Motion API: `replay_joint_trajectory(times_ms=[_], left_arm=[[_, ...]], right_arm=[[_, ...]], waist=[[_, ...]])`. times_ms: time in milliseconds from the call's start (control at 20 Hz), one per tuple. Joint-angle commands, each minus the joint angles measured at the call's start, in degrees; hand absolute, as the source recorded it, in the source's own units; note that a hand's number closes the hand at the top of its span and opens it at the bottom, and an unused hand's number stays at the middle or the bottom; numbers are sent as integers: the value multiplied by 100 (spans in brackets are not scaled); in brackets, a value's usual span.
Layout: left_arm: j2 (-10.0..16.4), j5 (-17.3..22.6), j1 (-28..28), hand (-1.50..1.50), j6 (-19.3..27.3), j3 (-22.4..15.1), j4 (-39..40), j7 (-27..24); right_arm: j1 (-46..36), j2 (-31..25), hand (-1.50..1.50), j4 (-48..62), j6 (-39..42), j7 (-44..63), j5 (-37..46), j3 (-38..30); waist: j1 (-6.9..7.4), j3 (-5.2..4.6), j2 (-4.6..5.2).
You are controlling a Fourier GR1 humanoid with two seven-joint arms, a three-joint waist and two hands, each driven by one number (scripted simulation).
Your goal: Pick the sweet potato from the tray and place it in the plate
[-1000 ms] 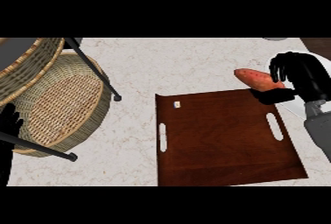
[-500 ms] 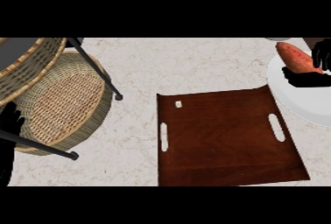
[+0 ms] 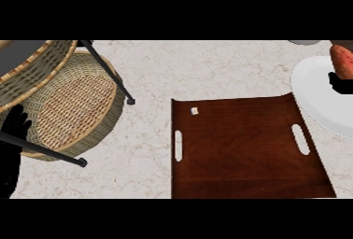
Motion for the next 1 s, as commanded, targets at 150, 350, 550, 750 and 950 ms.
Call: replay_joint_trajectory(times_ms=[150, 350, 550, 750, 950], left_arm=[[-611, 219, -358, 0, -323, -741, 540, 174], [-719, 183, -336, 0, -414, -859, 525, 179], [-699, 120, -333, 0, -441, -712, 665, 77], [-677, 197, -365, 0, -599, -632, 676, 107], [-866, 10, -247, 0, -510, -732, 714, 29]], right_arm=[[-215, -277, 150, 1168, 555, -372, -5, -64], [-235, -190, 150, 1691, 952, -765, -165, -70], [-300, -306, 150, 2299, 1696, -906, -156, 65], [-405, -364, -150, 2626, 2109, -1517, -234, 54], [-563, -158, -150, 2672, 2124, -2202, -529, -181]], waist=[[48, -180, 214], [55, -173, 222], [105, -178, 244], [103, -171, 219], [35, -169, 187]])
